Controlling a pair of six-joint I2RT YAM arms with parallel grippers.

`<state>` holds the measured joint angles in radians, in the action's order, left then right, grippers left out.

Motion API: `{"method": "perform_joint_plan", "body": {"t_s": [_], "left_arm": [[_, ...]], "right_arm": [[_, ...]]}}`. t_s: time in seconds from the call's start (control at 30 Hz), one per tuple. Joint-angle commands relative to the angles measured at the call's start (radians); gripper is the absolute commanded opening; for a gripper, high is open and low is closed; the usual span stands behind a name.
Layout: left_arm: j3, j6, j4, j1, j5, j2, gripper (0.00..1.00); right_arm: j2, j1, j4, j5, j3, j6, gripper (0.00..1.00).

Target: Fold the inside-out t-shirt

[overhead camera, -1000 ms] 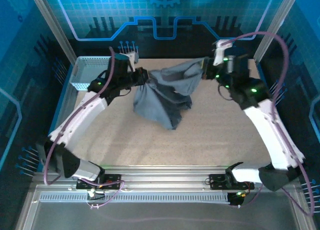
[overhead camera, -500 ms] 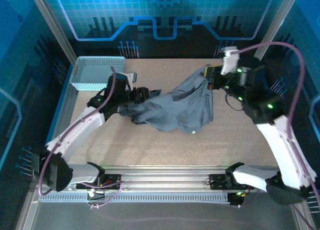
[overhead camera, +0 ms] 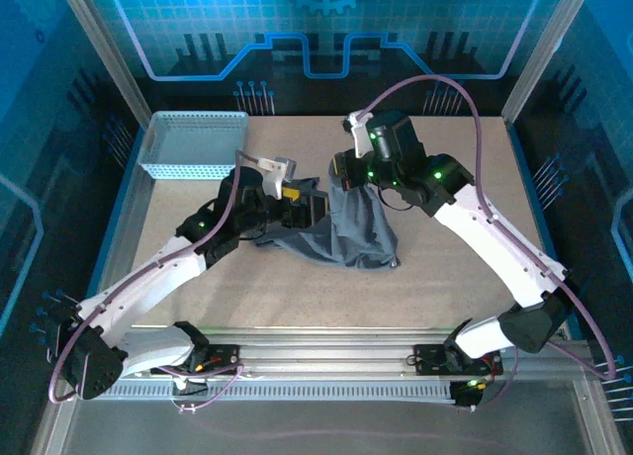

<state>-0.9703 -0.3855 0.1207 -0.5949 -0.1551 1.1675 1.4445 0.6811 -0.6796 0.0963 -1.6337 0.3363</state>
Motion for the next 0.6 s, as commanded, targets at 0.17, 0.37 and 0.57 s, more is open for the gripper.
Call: {"method": "perform_joint_plan", "body": {"t_s": [0.17, 0.37, 0.57], "left_arm": [[-0.004, -0.027, -0.16, -0.026, -0.031, 0.092, 0.84], [-0.025, -0.064, -0.221, -0.027, -0.053, 0.149, 0.72], [-0.025, -0.08, -0.246, -0.025, -0.029, 0.168, 0.34]], "right_arm": [[0.01, 0.037, 0.045, -0.032, -0.005, 0.038, 0.0], [0.029, 0.056, 0.058, -0.059, 0.013, 0.05, 0.0], [0.059, 0.061, 0.051, -0.058, 0.023, 0.063, 0.0]]}}
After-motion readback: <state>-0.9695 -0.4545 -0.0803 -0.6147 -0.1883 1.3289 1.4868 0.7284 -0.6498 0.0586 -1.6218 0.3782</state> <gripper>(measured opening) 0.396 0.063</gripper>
